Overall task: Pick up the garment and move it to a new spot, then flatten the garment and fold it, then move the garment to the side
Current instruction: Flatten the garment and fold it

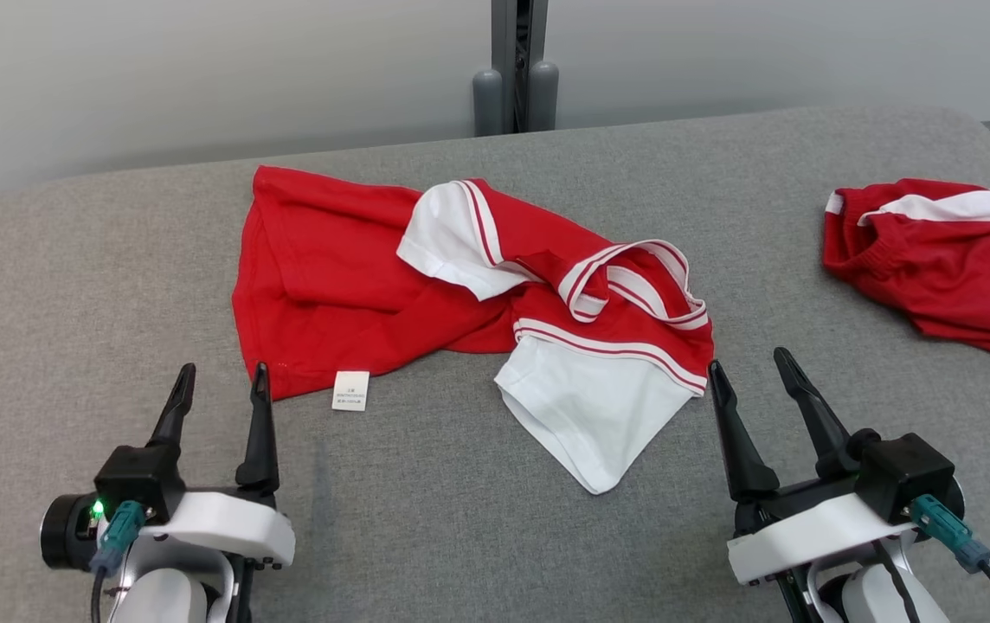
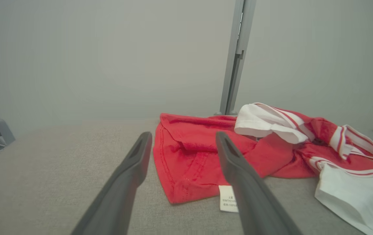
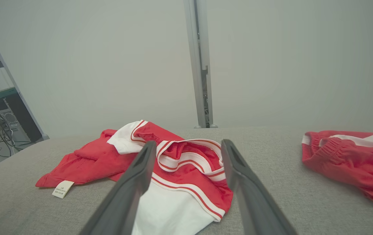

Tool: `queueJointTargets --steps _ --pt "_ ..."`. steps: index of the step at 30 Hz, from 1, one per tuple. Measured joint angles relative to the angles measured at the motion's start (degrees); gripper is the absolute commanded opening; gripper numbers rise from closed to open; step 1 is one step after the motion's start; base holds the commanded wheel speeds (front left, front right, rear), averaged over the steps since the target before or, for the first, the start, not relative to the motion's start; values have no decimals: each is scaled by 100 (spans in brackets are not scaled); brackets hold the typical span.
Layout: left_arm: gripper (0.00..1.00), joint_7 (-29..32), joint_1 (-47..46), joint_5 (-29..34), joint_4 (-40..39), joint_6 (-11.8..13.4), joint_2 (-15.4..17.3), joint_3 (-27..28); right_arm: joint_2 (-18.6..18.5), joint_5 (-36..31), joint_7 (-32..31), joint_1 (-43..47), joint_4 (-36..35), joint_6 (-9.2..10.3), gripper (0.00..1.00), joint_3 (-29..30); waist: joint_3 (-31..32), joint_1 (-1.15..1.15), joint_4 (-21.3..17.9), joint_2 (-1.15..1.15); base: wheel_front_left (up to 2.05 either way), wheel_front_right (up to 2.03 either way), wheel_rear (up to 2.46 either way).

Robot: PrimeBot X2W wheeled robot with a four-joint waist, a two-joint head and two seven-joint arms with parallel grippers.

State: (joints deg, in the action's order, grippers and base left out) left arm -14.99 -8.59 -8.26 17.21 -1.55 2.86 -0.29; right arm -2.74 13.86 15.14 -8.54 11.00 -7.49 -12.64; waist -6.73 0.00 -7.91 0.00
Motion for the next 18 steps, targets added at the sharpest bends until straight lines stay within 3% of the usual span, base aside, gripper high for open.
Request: queueJointTargets --steps 13,18 --pt "100 294 -1582 361 2115 -352 467 -359 0 123 0 -163 -8 0 100 -51 -632 0 -180 0 0 0 0" --pt "100 483 -1913 335 2485 -450 568 -502 1 133 0 -240 -5 0 100 -64 -762 0 -234 0 0 0 0"
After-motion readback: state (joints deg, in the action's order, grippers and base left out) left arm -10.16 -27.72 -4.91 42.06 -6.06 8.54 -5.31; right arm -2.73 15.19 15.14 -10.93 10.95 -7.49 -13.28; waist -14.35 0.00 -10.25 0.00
